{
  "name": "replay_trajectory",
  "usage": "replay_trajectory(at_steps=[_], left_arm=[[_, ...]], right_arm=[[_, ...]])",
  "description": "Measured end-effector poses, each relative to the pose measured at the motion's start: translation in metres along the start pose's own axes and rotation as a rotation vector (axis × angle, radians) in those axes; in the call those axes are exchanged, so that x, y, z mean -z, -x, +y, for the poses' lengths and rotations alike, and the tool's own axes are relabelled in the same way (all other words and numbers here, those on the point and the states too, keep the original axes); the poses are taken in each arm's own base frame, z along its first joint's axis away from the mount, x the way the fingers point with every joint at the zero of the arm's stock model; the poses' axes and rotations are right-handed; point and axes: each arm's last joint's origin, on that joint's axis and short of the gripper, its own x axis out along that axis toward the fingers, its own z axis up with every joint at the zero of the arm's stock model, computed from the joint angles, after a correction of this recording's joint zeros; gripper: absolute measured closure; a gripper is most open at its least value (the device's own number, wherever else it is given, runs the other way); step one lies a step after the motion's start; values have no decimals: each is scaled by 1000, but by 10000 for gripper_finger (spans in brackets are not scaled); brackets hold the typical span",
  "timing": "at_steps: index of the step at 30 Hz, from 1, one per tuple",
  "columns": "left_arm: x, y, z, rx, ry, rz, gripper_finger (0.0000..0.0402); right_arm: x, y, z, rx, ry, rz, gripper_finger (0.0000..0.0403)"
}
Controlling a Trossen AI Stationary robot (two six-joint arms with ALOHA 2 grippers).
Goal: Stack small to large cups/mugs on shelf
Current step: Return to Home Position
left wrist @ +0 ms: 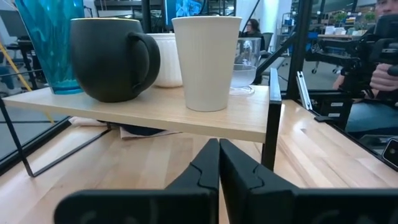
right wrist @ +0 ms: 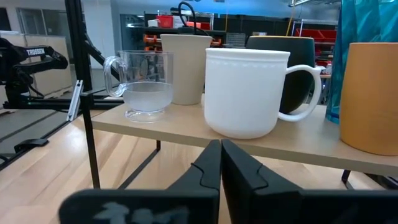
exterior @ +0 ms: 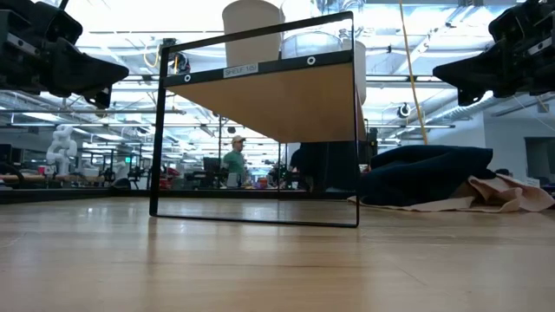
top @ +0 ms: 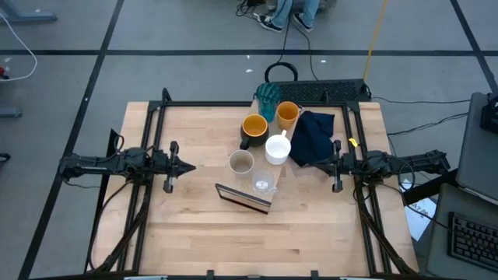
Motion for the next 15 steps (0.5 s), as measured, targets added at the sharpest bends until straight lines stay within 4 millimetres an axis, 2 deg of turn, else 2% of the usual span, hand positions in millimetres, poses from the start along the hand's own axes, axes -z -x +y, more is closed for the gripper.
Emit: replay_trajectory(at_steps=[6,15], left_arm=[[0,0,0,2,-15,-2,399],[-1,0,0,3,24,-3,374]], right_arm=[[-1,0,0,1,-1,-5,403],[-1,0,0,1,12,-7,403]])
